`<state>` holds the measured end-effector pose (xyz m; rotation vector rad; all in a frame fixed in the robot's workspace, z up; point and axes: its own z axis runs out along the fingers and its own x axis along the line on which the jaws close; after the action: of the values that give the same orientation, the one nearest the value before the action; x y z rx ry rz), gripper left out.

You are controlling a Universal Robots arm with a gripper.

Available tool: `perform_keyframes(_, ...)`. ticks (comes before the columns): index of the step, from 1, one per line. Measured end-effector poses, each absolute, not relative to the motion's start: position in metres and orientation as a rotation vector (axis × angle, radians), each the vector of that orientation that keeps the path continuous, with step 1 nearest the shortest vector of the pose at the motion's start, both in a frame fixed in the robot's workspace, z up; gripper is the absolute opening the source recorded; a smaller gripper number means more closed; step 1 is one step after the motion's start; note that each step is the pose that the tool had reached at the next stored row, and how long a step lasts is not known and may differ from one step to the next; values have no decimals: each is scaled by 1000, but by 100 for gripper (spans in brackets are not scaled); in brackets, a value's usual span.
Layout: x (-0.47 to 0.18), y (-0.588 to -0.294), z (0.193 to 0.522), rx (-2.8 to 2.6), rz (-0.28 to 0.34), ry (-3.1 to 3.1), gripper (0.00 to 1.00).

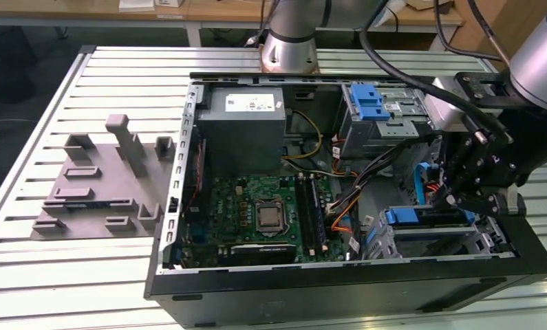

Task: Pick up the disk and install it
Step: 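Insert the second disk wire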

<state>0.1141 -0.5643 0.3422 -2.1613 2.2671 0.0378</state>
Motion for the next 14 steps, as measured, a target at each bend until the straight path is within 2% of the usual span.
perform_keyframes(14,109,-564,356,-2160,36,2266,11)
